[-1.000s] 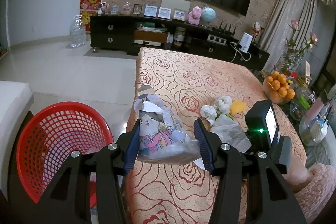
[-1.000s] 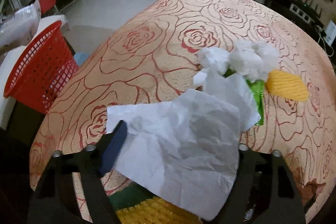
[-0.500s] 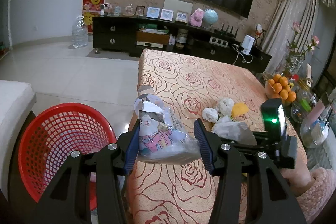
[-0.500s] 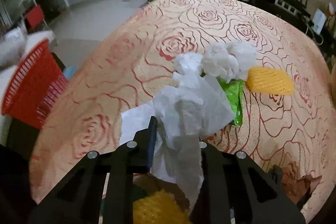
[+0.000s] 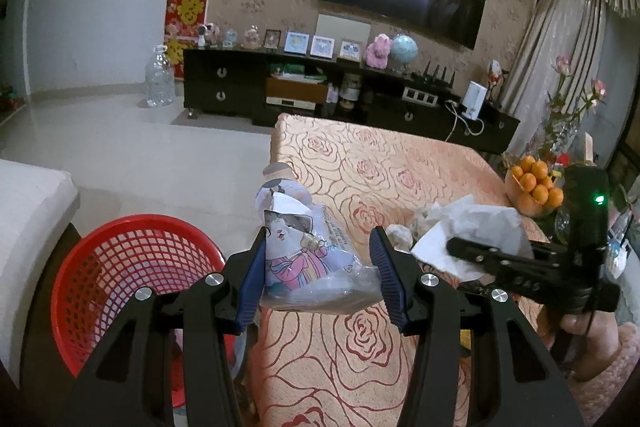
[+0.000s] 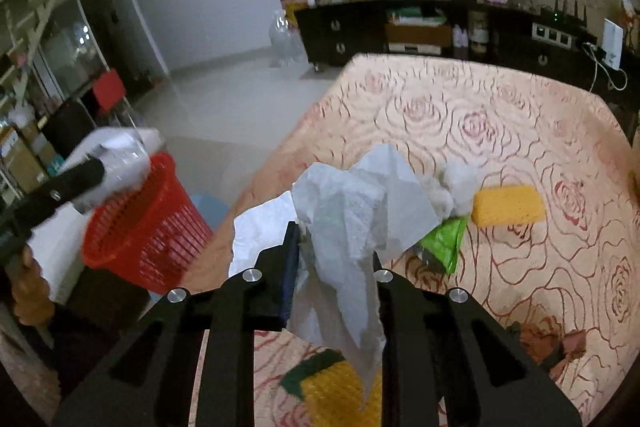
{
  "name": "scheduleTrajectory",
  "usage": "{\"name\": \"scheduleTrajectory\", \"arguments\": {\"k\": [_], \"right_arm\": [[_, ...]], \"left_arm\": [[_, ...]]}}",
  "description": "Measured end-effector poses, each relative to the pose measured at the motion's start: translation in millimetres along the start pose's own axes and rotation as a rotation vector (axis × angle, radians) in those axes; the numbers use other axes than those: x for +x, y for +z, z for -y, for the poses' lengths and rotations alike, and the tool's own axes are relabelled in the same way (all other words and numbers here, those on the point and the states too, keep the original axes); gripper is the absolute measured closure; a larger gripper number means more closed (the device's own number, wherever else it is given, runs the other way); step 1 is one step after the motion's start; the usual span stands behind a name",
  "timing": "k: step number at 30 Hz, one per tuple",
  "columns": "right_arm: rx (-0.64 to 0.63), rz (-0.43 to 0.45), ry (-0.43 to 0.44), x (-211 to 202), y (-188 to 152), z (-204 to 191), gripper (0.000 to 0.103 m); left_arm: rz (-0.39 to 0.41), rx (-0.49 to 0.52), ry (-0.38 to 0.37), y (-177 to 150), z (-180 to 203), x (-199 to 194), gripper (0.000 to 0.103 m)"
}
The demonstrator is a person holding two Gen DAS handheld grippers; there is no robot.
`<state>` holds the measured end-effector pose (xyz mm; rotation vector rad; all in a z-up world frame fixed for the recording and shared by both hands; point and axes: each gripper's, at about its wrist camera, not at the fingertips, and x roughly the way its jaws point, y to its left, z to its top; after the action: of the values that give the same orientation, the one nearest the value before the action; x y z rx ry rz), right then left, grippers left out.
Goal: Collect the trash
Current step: 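Carry the wrapper and tissue with both tools over the red wastebasket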
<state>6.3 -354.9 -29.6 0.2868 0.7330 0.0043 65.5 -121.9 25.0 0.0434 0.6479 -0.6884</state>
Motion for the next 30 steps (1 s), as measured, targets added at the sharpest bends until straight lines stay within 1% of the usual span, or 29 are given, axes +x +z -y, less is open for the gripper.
{"name": "scheduleTrajectory", "arguments": {"k": [4, 10, 15, 24, 27, 30], "right_arm": [[-0.005, 0.044, 0.000, -14.2, 6.1, -3.6, 0.084], [-0.022, 0.054, -0.012, -17.9, 7.8, -13.5, 0.084], [-0.042, 0.067, -0.022, -18.7, 10.2, -24.3, 0.084], [-0.083, 0.051, -0.030, -4.7, 18.1, -46.9, 0.084], [-0.117, 0.055, -0.022, -1.7, 26.1, -61.7, 0.084], [-0.159, 0.046, 0.005, 5.5, 37.6, -81.4, 0.084]], "left_arm": [[0.027, -0.009, 0.012, 4.1, -3.7, -9.4, 0.055], [0.045, -0.017, 0.048, 5.7, -11.7, -17.7, 0.055], [0.061, -0.019, 0.093, 5.4, -23.7, -25.4, 0.055], [0.075, -0.067, 0.194, 1.0, -61.9, -40.3, 0.055], [0.079, -0.088, 0.224, 0.7, -74.2, -45.9, 0.055], [0.083, -0.097, 0.255, 0.4, -81.9, -49.3, 0.055]]}}
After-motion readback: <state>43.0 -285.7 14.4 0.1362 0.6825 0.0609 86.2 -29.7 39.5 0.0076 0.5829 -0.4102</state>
